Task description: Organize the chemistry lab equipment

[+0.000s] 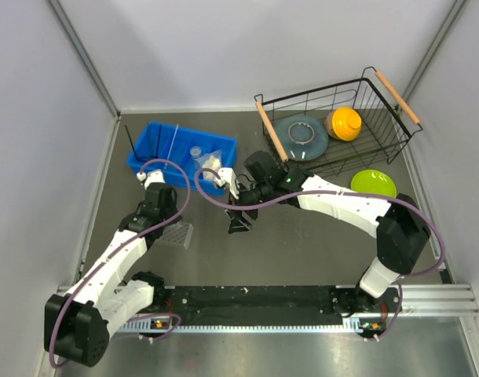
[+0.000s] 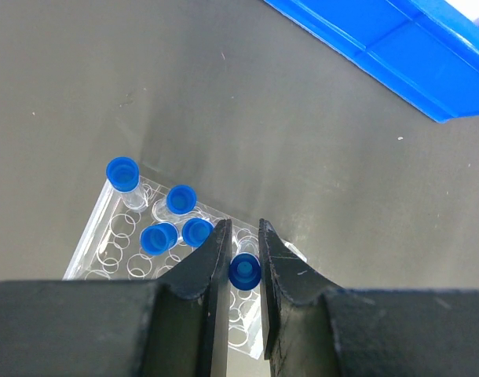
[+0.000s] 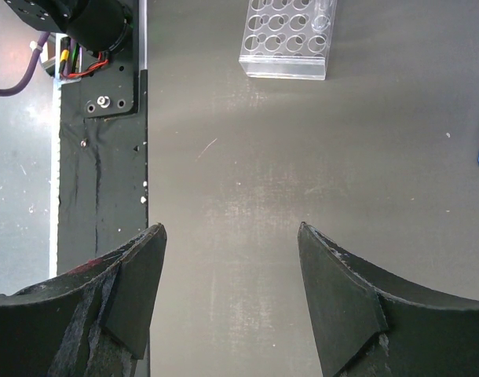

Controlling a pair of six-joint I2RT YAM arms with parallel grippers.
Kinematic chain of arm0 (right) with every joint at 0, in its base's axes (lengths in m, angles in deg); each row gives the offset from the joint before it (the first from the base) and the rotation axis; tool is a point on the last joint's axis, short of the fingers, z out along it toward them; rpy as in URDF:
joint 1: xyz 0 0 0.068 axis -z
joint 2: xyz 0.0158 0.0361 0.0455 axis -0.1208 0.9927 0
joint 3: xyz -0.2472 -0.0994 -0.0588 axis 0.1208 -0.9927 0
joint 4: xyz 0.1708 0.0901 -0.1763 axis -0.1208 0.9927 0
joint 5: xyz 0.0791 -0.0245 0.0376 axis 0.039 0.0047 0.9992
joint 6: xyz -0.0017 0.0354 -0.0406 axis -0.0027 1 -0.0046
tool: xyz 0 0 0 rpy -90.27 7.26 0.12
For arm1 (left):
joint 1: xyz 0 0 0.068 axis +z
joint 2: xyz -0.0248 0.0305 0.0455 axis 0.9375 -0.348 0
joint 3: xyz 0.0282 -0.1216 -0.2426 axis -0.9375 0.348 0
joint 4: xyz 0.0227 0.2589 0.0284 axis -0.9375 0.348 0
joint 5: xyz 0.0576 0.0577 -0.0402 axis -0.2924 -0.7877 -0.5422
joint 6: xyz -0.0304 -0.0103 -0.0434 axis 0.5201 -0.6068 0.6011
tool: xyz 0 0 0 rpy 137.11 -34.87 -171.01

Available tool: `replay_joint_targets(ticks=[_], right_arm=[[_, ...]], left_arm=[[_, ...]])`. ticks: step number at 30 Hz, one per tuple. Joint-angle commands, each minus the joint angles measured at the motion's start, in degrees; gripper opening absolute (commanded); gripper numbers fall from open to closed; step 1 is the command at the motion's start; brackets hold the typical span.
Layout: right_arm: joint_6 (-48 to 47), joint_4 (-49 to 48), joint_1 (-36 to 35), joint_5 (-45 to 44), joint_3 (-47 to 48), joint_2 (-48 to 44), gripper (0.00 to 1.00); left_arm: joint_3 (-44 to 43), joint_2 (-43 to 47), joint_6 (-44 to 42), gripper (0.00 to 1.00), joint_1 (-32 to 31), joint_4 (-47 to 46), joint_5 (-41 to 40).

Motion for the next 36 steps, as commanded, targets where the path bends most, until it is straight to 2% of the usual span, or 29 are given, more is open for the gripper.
replay_joint_targets(ticks=[1, 10, 19, 22, 23, 26, 29, 30, 32, 36], right_arm=[[-1.1, -0.6, -0.2, 0.3, 2.1, -2.3, 0.69], [-1.2, -0.6, -0.2, 0.1, 2.0, -2.4, 0.69], [-1.8, -0.2, -0.1, 0.0, 2.1, -2.7, 0.69], [-3.2, 0.8, -0.1, -0.7, 2.4, -2.9, 0.69], [-3.5, 1.2, 0.0, -1.2, 2.6, -3.2, 0.69], [-5.4, 2.8, 0.6, -3.6, 3.6, -3.9, 0.69], [-7.1, 5.1, 2.4, -8.0, 5.4, -4.9, 0.69], [-7.5, 5.8, 3.1, -8.9, 6.0, -6.0, 0.69], [-8.2, 8.4, 6.4, -10.4, 8.3, -7.5, 0.69], [-8.1, 13.4, 15.1, -10.5, 14.1, -10.8, 0.73]], left_arm=[[0.5, -0.6, -1.0, 0.13, -0.3, -2.1, -0.3], [-0.3, 0.1, -0.3, 0.32, -0.7, -0.8, -0.6], [-3.7, 4.2, 0.9, 0.4, -0.7, 3.3, 1.0], [-5.9, 6.3, 1.1, 0.47, -0.6, 4.9, 2.0], [-7.1, 7.4, 1.1, 0.52, -0.7, 5.3, 2.9], [-9.3, 10.4, 1.5, 0.61, -0.6, 6.5, 3.9], [-11.6, 14.1, 0.5, 0.77, -0.6, 7.2, 3.7], [-12.5, 15.1, -0.2, 0.87, -0.6, 7.2, 3.8], [-15.3, 17.7, -2.6, 0.97, -0.5, 7.5, 3.9], [-22.7, 18.3, -7.8, 0.99, -0.2, 8.5, 6.7]])
